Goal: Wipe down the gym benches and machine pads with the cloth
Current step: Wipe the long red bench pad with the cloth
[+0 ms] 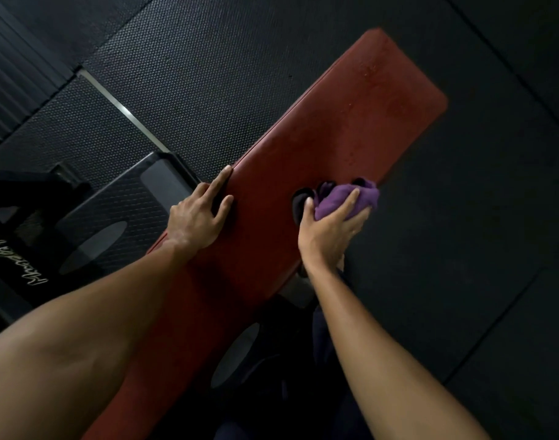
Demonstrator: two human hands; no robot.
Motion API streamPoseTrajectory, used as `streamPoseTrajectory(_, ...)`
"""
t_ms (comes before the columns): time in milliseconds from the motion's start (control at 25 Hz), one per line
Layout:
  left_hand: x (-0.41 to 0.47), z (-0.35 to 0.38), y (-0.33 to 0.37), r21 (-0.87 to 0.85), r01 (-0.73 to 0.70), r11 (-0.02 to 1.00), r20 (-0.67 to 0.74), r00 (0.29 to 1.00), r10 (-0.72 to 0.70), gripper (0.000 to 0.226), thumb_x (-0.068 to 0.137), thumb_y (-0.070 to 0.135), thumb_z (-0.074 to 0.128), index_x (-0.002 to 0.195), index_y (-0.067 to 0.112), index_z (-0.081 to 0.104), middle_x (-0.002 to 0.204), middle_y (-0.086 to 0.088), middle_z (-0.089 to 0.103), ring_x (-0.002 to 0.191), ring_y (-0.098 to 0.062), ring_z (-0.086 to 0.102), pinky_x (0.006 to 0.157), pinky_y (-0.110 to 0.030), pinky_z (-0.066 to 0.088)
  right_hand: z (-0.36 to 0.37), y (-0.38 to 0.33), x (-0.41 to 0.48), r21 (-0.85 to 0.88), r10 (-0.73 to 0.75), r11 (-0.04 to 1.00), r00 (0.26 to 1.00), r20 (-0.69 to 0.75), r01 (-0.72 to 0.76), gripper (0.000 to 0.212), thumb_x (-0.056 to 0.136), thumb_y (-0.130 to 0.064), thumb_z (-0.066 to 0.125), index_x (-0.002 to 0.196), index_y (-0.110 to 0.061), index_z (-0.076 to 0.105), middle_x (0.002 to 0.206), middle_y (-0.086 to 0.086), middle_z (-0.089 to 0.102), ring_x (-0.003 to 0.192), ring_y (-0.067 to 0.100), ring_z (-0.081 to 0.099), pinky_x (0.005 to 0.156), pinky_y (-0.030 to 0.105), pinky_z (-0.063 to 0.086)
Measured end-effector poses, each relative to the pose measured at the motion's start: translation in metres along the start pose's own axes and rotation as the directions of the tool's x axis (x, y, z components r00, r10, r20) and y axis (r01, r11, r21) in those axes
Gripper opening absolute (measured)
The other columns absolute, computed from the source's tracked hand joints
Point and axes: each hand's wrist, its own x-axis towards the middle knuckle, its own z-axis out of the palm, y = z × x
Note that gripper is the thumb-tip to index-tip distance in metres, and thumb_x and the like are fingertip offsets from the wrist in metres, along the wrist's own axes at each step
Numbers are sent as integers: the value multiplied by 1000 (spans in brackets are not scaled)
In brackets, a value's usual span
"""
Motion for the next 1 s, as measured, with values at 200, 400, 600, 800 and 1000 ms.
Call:
streamPoseTrajectory(200,1,2,0,2,9,1000,-3,1000,-9,58,102,60,30,153,59,2,123,2,57,98,-31,65,76,-48,52,11,-16,-16,-216,-538,811,838,92,544,63,90,-47,59,149,-24,51,162,15,34,150,47,21,123,59,15)
streamPoseTrajectory(400,3,1,-1,6,16,1000,10,1000,-16,59,101,61,28,153,59,0,123,2,57,97,-30,66,76,-47,52,-21,33,-11,-206,-786,441,486,383,874,67,86,-41,67,150,-28,49,165,7,30,154,37,21,123,55,22)
streamPoseTrajectory(600,3,3,-3,9,1,1000,1,1000,-1,60,100,62,25,154,57,-2,122,4,57,96,-23,65,72,-41,50,5,-52,60,-260,-655,643,693,301,720,63,91,-39,60,151,-25,47,164,12,29,151,44,21,123,57,20)
streamPoseTrajectory(800,3,7,-7,1,1,1000,-27,1000,-1,62,95,69,20,155,53,11,118,5,57,97,-25,67,67,-40,52,36,-85,25,-185,-797,374,417,436,909,60,84,-47,63,140,-26,60,157,7,44,148,40,30,123,55,20)
streamPoseTrajectory(1000,4,6,-7,-7,-19,1000,-25,1000,18,60,98,67,21,154,56,3,118,7,58,96,-21,66,65,-35,50,9,-100,117,-272,-759,408,489,429,872,59,81,-44,61,138,-28,59,155,6,44,149,37,30,124,55,18)
